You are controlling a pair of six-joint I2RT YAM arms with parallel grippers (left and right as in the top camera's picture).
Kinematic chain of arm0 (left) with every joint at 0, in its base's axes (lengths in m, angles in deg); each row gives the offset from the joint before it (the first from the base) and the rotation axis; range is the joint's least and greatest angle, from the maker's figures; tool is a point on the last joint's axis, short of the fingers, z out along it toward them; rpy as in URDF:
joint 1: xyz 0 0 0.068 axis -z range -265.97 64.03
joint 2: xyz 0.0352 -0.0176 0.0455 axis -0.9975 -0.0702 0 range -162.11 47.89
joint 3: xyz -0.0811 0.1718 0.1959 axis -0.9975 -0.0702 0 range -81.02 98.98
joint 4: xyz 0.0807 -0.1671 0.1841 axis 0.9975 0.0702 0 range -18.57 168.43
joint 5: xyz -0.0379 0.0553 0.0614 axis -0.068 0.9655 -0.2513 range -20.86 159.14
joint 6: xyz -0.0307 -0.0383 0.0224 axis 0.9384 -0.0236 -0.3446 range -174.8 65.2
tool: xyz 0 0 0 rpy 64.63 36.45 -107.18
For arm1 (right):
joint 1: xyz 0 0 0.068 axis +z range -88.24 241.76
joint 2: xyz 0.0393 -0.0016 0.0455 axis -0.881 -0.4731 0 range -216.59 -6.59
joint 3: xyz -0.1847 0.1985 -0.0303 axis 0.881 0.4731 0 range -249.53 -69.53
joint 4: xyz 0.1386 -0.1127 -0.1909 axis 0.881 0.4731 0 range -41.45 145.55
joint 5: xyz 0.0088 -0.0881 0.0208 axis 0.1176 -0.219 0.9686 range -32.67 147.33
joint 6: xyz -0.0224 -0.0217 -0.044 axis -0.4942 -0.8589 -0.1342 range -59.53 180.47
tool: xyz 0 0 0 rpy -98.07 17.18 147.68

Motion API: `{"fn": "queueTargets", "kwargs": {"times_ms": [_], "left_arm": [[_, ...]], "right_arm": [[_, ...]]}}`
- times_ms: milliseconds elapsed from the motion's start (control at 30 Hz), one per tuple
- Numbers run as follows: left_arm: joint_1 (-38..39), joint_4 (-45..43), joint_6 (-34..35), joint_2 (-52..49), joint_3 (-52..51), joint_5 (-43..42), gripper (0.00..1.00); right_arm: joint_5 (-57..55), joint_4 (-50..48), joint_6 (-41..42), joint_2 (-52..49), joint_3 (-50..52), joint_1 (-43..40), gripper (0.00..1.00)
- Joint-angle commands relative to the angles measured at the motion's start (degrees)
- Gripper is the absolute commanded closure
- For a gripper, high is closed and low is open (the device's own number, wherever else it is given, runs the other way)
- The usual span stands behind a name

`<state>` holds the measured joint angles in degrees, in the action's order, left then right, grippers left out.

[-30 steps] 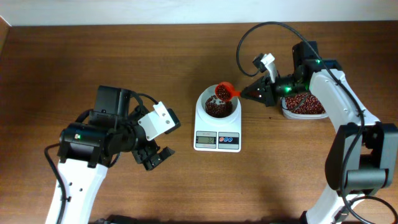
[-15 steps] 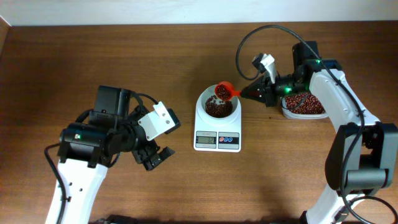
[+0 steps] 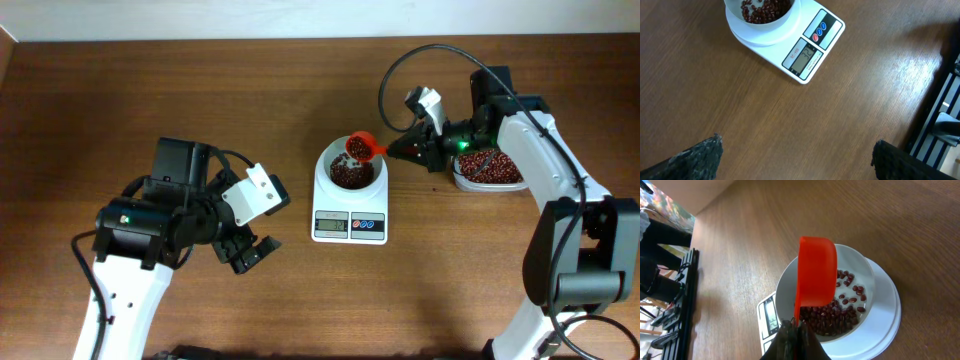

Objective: Scoop and weigh 50g on scale
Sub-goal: 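Tilt the scoop slowly to trickle beans into the bowl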

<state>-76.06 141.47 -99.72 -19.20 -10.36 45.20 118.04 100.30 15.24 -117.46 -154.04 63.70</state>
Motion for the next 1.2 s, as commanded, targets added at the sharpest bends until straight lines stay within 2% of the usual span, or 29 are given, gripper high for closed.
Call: {"fn": "queueTargets", "kwargs": {"times_ms": [0,167,267,400,500,600,733,833,933,1033,1167], "left_arm": [[0.17,0.09,0.70,0.17,-0.28,-0.22,0.01],[0.17,0.09,0.68,0.17,-0.28,-0.22,0.01],[0.17,0.09,0.68,0.17,-0.28,-0.24,0.01],[0.17,0.09,0.68,0.17,-0.28,-0.22,0.01],[0.17,0.09,0.68,0.17,-0.28,-0.22,0.01],[0.17,0.09,0.70,0.17,-0.28,-0.22,0.01],[0.17,0.09,0.68,0.17,-0.28,-0.22,0.01],[0.17,0.09,0.68,0.17,-0.28,-0.24,0.01],[0.17,0.09,0.70,0.17,-0.28,-0.24,0.01],[0.17,0.09,0.68,0.17,-0.28,-0.22,0.01],[0.17,0.09,0.68,0.17,-0.28,-0.22,0.01]], "right_arm": [[-0.20,-0.20,-0.90,-0.17,0.13,0.35,0.96],[-0.79,-0.11,-0.81,-0.17,0.13,0.35,0.96],[3.87,0.24,-0.92,-0.09,0.13,0.35,0.96],[-5.90,-3.17,0.72,-0.09,0.13,0.35,0.96],[2.71,-2.97,-0.04,-0.09,0.13,0.35,0.96],[-4.09,-3.89,-0.96,-0.09,0.13,0.37,0.96],[1.77,-2.73,-0.92,-0.07,0.13,0.35,0.96],[-7.28,-2.32,-0.81,-0.09,0.13,0.37,0.96],[0.22,-1.11,-1.03,-0.07,0.09,0.35,0.96],[-7.17,-1.66,-1.01,-0.09,0.09,0.35,0.96],[2.95,-0.33,-2.78,0.48,-0.04,0.37,0.96]]}}
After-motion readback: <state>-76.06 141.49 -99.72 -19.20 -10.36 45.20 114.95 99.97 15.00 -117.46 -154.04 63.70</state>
